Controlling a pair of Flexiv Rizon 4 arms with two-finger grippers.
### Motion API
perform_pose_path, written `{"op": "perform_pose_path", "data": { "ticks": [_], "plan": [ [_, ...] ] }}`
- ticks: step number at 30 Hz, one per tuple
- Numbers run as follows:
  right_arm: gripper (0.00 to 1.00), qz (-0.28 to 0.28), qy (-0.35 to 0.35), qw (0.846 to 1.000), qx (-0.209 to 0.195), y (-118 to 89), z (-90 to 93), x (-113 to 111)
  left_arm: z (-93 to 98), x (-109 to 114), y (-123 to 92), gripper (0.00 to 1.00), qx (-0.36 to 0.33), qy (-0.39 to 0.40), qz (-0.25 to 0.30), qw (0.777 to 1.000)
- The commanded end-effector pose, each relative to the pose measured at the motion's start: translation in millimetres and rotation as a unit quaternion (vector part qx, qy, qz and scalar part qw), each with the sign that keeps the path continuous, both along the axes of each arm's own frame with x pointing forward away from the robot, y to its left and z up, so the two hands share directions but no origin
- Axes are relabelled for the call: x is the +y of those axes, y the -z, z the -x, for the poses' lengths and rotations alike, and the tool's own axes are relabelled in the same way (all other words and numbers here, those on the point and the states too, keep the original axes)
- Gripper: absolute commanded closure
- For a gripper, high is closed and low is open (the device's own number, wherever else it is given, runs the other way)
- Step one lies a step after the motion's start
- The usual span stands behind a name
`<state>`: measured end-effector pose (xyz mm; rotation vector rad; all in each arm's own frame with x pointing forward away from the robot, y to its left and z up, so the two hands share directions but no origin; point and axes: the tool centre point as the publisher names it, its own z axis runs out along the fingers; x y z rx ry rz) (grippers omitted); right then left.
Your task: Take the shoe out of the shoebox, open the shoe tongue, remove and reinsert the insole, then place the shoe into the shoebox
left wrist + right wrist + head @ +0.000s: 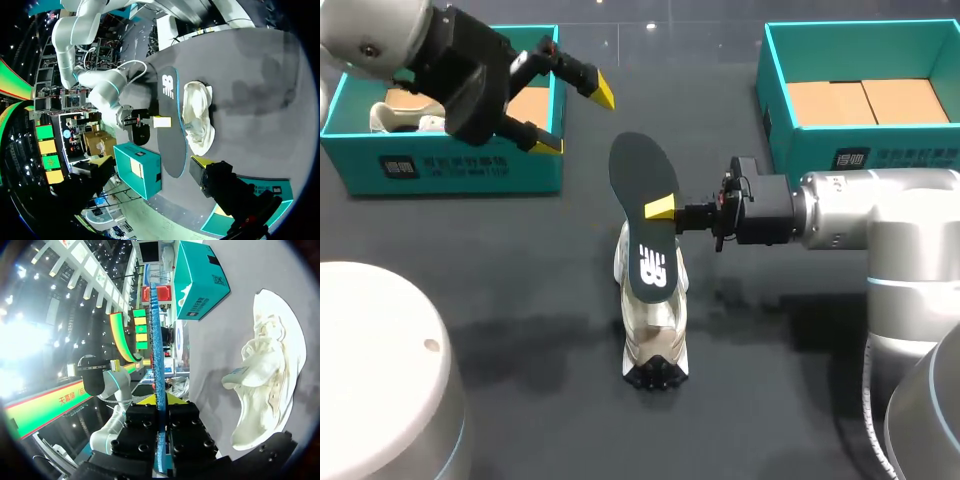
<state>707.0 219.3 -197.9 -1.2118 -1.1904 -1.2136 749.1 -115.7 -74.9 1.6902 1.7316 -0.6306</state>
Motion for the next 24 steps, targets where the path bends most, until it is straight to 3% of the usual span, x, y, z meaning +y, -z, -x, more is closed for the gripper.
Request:
{"op": "perform_pose_path", "data": {
  "ticks": [1, 8, 11, 19, 24],
  "plan": [
    [1.00, 0.002, -0.001, 1.000, 0.000, 0.2, 0.6, 0.9, -7.9, -8.0, -5.3, 0.00, 0.013, -0.001, -0.079, 0.997],
    [1.00, 0.002, -0.001, 1.000, 0.000, 0.2, 0.6, 0.9, -7.9, -8.0, -5.3, 0.00, 0.013, -0.001, -0.079, 0.997],
    [1.00, 0.002, -0.001, 1.000, 0.000, 0.2, 0.6, 0.9, -22.5, -9.5, -12.1, 0.00, 0.051, -0.010, -0.084, 0.995],
    [1.00, 0.002, -0.001, 1.000, 0.000, 0.2, 0.6, 0.9, -38.3, -30.9, -35.3, 0.00, 0.071, -0.023, -0.222, 0.972],
    [1.00, 0.002, -0.001, 1.000, 0.000, 0.2, 0.6, 0.9, -42.4, -43.7, -42.4, 0.00, 0.075, -0.014, -0.279, 0.957]
  ]
}}
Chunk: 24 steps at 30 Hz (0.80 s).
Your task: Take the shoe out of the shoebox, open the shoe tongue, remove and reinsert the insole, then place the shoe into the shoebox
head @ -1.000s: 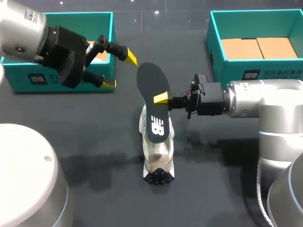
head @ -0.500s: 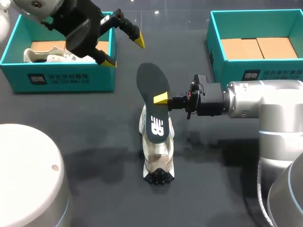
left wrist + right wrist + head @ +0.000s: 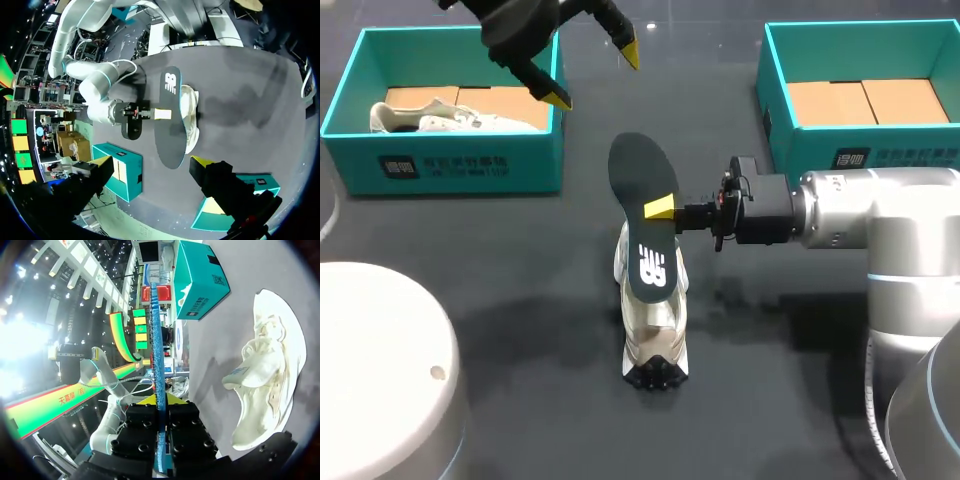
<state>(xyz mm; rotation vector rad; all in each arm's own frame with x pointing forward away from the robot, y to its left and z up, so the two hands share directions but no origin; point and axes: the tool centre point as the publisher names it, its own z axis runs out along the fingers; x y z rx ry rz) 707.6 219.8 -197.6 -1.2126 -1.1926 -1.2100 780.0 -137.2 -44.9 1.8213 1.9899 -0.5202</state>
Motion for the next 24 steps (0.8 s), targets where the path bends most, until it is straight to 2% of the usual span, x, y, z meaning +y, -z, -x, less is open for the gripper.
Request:
{"op": "perform_pose_path", "data": {
  "ticks": [1, 7, 18, 24],
  "plan": [
    [1.00, 0.000, 0.001, 1.000, 0.000, 0.4, 1.2, 0.4, -11.8, -24.6, -12.9, 0.00, 0.025, 0.010, -0.170, 0.985],
    [1.00, 0.000, 0.001, 1.000, 0.000, 0.4, 1.2, 0.4, -10.3, -37.4, -10.8, 0.00, 0.035, 0.003, -0.237, 0.971],
    [1.00, 0.000, 0.001, 1.000, 0.000, 0.4, 1.2, 0.4, -11.2, -50.2, -7.0, 0.00, 0.045, -0.035, -0.305, 0.951],
    [1.00, 0.000, 0.001, 1.000, 0.000, 0.4, 1.2, 0.4, -14.2, -54.2, -1.3, 0.00, 0.055, -0.045, -0.316, 0.946]
  ]
}}
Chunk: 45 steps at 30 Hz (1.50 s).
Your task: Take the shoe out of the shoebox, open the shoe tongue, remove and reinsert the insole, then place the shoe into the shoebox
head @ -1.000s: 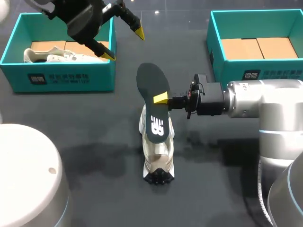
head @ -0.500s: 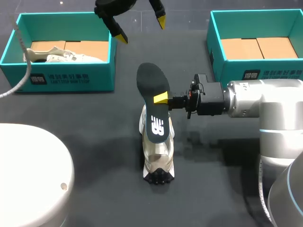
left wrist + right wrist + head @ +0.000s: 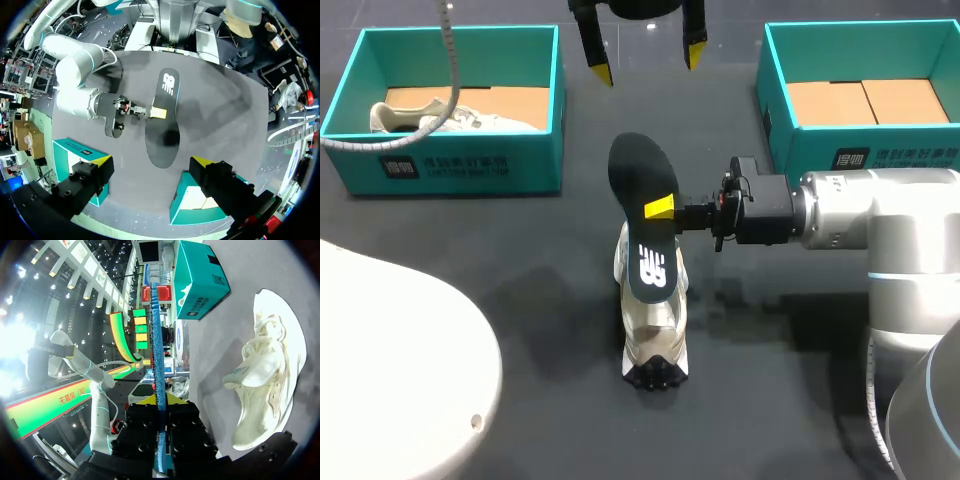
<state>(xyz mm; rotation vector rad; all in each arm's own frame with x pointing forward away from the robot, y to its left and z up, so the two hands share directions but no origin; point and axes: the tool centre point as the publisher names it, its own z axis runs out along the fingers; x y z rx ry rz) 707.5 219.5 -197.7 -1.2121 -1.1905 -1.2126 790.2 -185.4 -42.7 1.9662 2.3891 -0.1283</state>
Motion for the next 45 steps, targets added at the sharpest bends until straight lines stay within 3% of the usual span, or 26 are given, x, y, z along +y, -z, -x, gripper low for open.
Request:
{"op": "perform_pose_path", "data": {
  "ticks": [1, 14, 28, 38, 45],
  "plan": [
    [1.00, 0.001, 0.000, 1.000, 0.000, 0.3, 1.1, 0.7, -4.2, -6.0, 1.2, 0.00, 0.016, -0.001, -0.098, 0.995],
    [1.00, 0.001, 0.000, 1.000, 0.000, 0.3, 1.1, 0.7, -4.0, 9.4, 6.6, 0.00, 0.000, 0.011, -0.057, 0.998],
    [1.00, 0.001, 0.000, 1.000, 0.000, 0.3, 1.1, 0.7, 14.1, 42.7, 13.9, 0.00, -0.018, 0.032, 0.088, 0.995],
    [1.00, 0.001, 0.000, 1.000, 0.000, 0.3, 1.1, 0.7, 27.4, 79.9, 32.7, 0.00, -0.024, 0.017, 0.226, 0.974],
    [1.00, 0.001, 0.000, 1.000, 0.000, 0.3, 1.1, 0.7, 35.3, 86.4, 41.1, 0.00, -0.034, 0.007, 0.268, 0.963]
  ]
}}
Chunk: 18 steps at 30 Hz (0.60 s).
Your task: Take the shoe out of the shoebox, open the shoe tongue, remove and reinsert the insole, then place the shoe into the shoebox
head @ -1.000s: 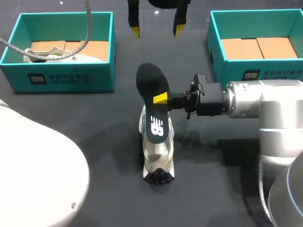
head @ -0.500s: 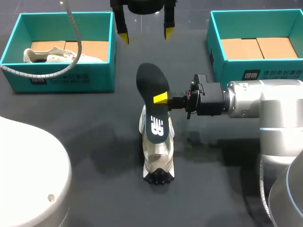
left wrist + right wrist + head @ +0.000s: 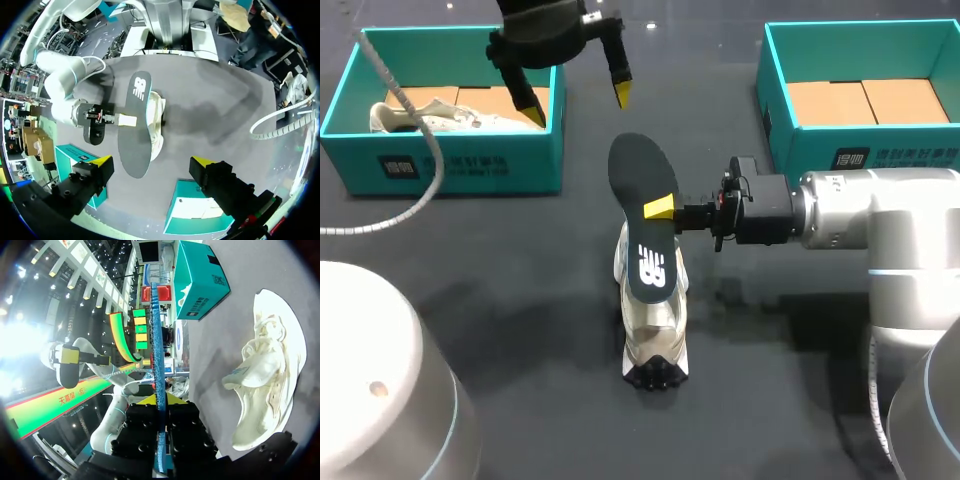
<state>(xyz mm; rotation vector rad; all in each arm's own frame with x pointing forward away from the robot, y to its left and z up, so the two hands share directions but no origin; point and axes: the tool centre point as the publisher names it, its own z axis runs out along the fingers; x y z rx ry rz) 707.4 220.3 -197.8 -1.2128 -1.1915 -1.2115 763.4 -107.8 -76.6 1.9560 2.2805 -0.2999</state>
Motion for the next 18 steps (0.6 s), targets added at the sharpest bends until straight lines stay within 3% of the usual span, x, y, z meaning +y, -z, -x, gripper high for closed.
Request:
{"op": "perform_pose_path", "data": {
  "ticks": [1, 6, 18],
  "plan": [
    [1.00, 0.001, 0.000, 1.000, 0.000, 0.2, 1.0, -0.1, 9.5, 9.4, 7.7, 0.00, -0.037, -0.016, 0.206, 0.978],
    [1.00, 0.001, 0.000, 1.000, 0.000, 0.2, 1.0, -0.1, 11.7, 17.4, 11.1, 0.00, -0.039, -0.020, 0.237, 0.970],
    [1.00, 0.001, 0.000, 1.000, 0.000, 0.2, 1.0, -0.1, 11.7, 17.4, 11.1, 0.00, -0.039, -0.020, 0.237, 0.970]
  ]
}}
